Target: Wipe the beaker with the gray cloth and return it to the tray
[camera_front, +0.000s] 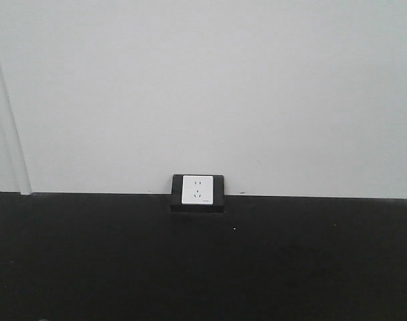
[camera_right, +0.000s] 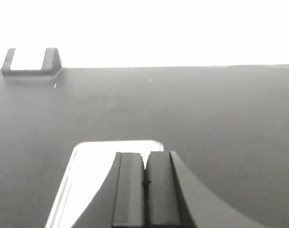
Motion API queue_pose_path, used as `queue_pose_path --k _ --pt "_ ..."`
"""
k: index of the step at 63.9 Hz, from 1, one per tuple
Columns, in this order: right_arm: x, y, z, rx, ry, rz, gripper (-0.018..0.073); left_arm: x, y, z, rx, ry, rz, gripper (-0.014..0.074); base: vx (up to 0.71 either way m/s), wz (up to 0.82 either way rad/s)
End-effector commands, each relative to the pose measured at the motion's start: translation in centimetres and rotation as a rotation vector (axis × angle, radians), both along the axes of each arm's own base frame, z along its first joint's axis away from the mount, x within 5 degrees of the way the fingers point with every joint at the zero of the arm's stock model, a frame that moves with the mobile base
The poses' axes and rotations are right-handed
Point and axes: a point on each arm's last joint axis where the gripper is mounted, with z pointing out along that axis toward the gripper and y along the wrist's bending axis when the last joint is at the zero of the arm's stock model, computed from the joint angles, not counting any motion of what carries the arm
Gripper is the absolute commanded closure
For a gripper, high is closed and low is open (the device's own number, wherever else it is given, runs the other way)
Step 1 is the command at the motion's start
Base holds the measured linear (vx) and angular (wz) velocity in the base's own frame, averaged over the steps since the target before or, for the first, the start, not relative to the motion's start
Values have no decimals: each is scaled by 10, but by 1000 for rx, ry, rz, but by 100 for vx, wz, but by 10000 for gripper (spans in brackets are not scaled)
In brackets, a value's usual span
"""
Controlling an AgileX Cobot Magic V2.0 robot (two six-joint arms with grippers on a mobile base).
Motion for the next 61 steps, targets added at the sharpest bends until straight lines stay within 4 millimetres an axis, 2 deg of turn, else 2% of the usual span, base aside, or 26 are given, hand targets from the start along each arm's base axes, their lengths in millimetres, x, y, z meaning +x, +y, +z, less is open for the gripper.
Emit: queue_pose_path --k 1,8,61 --pt "2 1 9 -31 -174 16 568 0 0 -2 -9 -64 1 603 0 0" --pt "4 1 1 -23 -170 18 567 0 0 -2 -9 -64 1 603 0 0" --pt "4 1 -1 -22 -154 16 567 0 0 -2 -9 -64 1 603 0 0"
